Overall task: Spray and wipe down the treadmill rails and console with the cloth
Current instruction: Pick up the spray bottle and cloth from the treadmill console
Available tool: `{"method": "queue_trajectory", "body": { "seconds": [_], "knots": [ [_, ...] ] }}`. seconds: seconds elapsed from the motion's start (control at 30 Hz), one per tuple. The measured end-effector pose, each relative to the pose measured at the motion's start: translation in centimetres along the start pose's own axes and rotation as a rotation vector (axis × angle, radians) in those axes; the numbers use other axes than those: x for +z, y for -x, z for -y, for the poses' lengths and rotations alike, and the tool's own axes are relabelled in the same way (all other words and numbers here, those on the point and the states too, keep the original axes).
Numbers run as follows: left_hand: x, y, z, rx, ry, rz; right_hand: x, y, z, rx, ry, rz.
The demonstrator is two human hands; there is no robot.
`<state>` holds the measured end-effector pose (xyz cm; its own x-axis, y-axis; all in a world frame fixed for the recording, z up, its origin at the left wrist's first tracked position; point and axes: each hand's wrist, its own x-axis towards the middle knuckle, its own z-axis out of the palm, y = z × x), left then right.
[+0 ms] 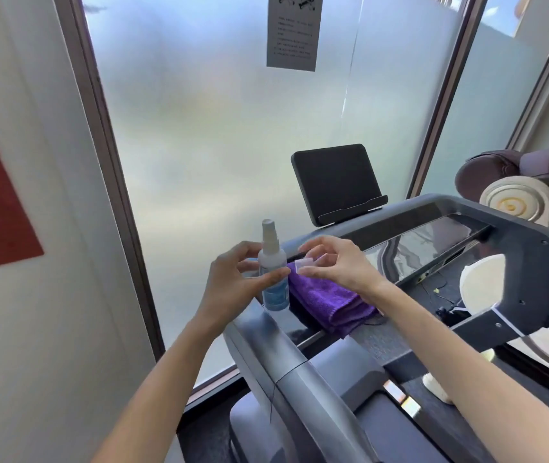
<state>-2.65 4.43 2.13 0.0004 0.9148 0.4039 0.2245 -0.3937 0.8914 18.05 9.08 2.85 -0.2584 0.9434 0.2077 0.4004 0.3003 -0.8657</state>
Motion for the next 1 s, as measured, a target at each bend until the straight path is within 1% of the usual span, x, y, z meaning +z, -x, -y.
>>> {"method": "queue_trajectory", "body": {
  "seconds": [0.03,0.07,0.27,0.47,0.6,0.7,0.73,0.77,0.8,0.87,0.9,0.93,0.97,1.0],
  "knots": [
    [-0.4,0.0,-0.2,0.005,0.001,-0.006,0.4,0.1,-0.1,-0.031,0.155,0.024],
    [-0.7,0.1,-0.4,0.007,0.009,-0.012,0.9,0.2,-0.1,-0.07,0.236,0.054],
    [-1.2,0.4,-0.9,-0.002,0.029,-0.028,4.9,0.4,0.2,-0.218,0.466,0.188],
    [-1.0,1.0,-1.2,-0.015,0.057,-0.031,6.2,0.2,-1.3,-0.241,0.509,0.205],
    [-0.9,1.5,-1.2,-0.023,0.05,-0.04,6.1,0.2,-1.7,-0.226,0.477,0.191],
    [-0.9,1.6,-1.4,-0.029,0.046,-0.046,5.5,0.5,-1.2,-0.216,0.506,0.209],
    [-0.8,1.5,-1.5,-0.027,0.039,-0.045,5.0,0.7,-0.9,-0.23,0.502,0.188],
    [-0.8,1.5,-1.6,-0.024,0.035,-0.045,4.3,1.1,-0.6,-0.255,0.462,0.132],
    [-0.7,1.5,-1.7,-0.022,0.037,-0.048,3.6,1.6,0.0,-0.283,0.377,0.043],
    [-0.3,1.5,-2.0,-0.013,0.054,-0.051,2.0,2.7,1.7,-0.336,0.093,-0.129],
    [0.1,1.5,-2.1,-0.008,0.059,-0.05,1.3,3.2,2.6,-0.347,-0.058,-0.139],
    [0.6,1.4,-2.3,-0.003,0.058,-0.048,0.8,3.6,3.5,-0.335,-0.18,-0.097],
    [1.3,1.4,-2.5,0.006,0.056,-0.045,0.5,4.0,4.1,-0.324,-0.246,-0.039],
    [2.0,1.4,-2.6,0.022,0.054,-0.045,0.3,4.3,4.6,-0.321,-0.246,0.009]
  ]
}}
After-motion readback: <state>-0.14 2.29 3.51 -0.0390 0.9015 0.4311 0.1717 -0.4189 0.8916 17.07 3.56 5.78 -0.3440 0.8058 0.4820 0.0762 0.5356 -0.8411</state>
